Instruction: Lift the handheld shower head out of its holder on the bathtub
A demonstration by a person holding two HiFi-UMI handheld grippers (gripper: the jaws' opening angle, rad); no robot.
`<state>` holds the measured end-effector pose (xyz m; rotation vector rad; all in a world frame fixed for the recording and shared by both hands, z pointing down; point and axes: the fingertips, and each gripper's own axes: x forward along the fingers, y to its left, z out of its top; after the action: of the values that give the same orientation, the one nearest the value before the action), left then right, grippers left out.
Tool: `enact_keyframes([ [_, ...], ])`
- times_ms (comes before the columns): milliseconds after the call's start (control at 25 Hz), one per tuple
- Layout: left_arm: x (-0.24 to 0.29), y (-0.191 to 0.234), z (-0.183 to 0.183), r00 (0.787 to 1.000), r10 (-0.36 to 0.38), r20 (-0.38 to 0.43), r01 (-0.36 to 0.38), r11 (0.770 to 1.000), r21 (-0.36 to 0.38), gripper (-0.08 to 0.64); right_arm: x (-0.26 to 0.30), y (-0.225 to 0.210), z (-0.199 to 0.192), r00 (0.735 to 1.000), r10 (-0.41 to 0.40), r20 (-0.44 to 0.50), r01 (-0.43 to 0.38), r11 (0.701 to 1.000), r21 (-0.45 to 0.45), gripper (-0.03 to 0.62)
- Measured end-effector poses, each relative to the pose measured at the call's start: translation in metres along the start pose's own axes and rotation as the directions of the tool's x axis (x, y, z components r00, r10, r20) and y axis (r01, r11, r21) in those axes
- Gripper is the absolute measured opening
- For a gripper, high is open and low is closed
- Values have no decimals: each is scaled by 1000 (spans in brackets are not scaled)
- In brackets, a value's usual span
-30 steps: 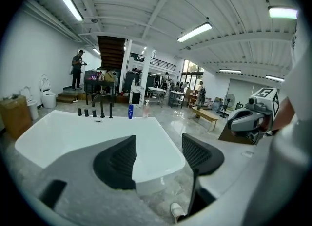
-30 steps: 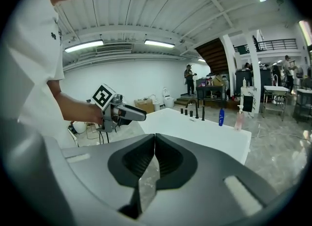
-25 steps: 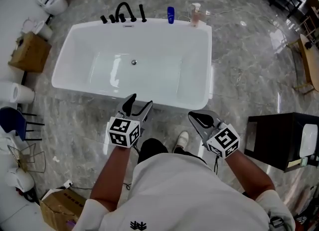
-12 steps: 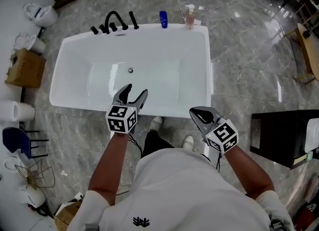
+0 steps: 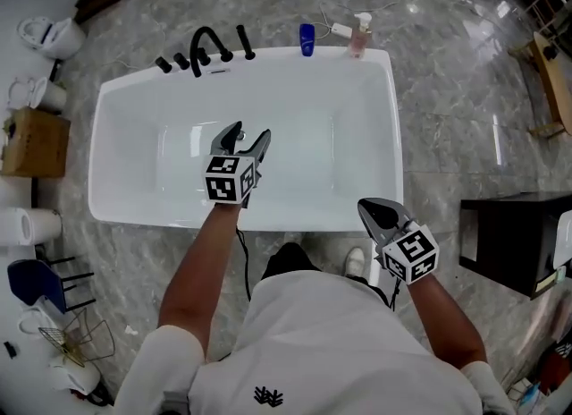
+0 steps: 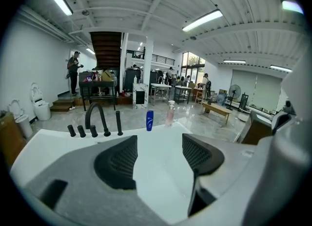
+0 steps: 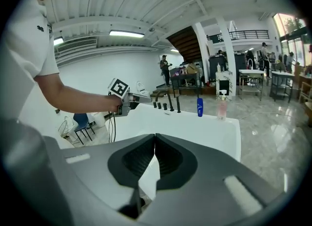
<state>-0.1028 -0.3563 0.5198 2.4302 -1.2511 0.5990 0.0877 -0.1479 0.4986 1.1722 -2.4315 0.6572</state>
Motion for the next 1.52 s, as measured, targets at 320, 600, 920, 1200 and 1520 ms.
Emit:
enact_keyframes([
  [320, 93, 83, 9, 1000, -9, -27, 9, 1000, 15, 290, 54, -14, -1, 994, -92, -53, 96, 992, 84, 15],
  [600, 168, 147, 5, 998, 33, -55, -32, 999, 9, 290, 87, -14, -7, 988, -109, -105, 122, 985, 124, 15],
  [920, 240, 195, 3, 995, 59, -80, -56, 998, 31, 291, 113, -31, -22, 978, -125, -164, 152, 975, 164, 15],
  [1200, 302, 231, 11, 993, 91, -80, -86, 994, 65, 296, 127, -51, -44, 970, -145, -197, 184, 963, 198, 15],
  [1520, 352, 271, 9, 982, 150, -111, -142, 987, 77, 301, 133, -53, -73, 963, -132, -234, 191, 948, 254, 17],
])
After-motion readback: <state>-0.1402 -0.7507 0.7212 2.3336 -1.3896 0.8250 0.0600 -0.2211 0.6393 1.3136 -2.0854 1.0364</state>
